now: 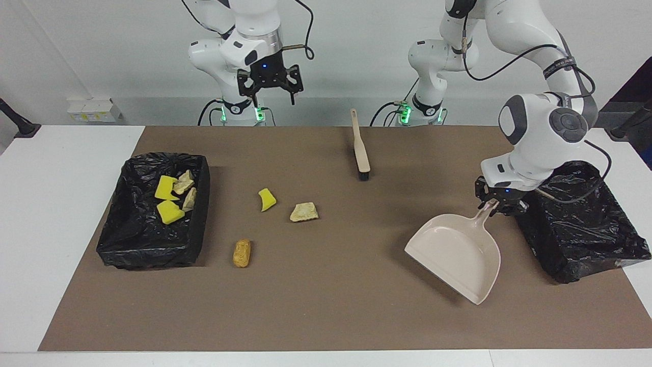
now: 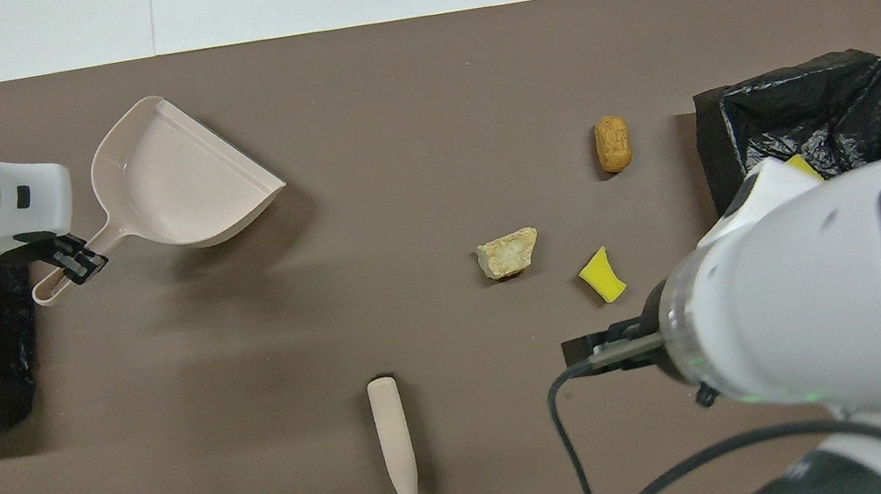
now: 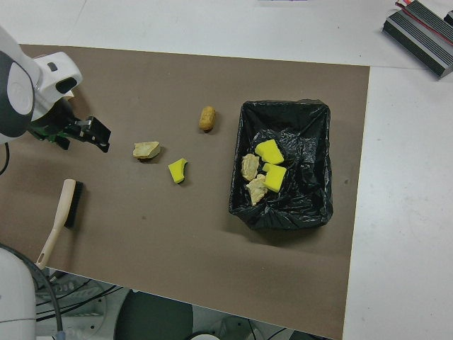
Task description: Sweep and dump trash in bin
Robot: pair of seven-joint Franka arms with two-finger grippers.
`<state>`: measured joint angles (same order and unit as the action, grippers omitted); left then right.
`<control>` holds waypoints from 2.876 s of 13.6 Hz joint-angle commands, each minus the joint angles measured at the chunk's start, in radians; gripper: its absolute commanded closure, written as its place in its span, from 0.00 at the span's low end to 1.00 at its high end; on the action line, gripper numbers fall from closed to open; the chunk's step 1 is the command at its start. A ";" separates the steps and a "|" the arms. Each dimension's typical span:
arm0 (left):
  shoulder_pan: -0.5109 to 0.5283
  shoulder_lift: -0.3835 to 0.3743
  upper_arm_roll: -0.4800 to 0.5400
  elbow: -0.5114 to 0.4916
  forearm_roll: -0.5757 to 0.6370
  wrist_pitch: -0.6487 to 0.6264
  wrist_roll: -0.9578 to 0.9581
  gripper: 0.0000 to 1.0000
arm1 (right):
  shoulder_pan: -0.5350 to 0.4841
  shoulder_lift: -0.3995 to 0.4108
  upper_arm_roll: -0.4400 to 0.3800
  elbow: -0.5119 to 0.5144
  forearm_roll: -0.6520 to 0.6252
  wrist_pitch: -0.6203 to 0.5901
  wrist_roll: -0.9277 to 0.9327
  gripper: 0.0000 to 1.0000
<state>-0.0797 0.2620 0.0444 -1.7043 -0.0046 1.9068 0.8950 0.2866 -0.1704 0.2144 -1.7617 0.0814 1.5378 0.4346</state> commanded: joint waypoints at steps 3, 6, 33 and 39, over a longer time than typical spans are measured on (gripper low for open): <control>0.051 -0.056 -0.006 -0.084 0.047 0.006 0.362 1.00 | 0.282 -0.041 -0.003 -0.258 0.028 0.255 0.323 0.00; 0.052 -0.087 -0.006 -0.142 0.069 0.040 0.447 1.00 | 0.416 -0.021 -0.003 -0.386 0.032 0.445 0.439 0.00; -0.001 -0.104 -0.015 -0.216 0.066 0.179 0.406 1.00 | 0.357 0.054 -0.010 -0.521 0.015 0.721 0.463 1.00; -0.187 -0.103 -0.014 -0.239 0.066 0.178 0.187 1.00 | 0.045 0.106 -0.012 -0.428 0.014 0.693 0.221 1.00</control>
<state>-0.2046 0.1811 0.0169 -1.9020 0.0523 2.0587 1.1507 0.4277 -0.1279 0.1897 -2.2550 0.0932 2.2353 0.7566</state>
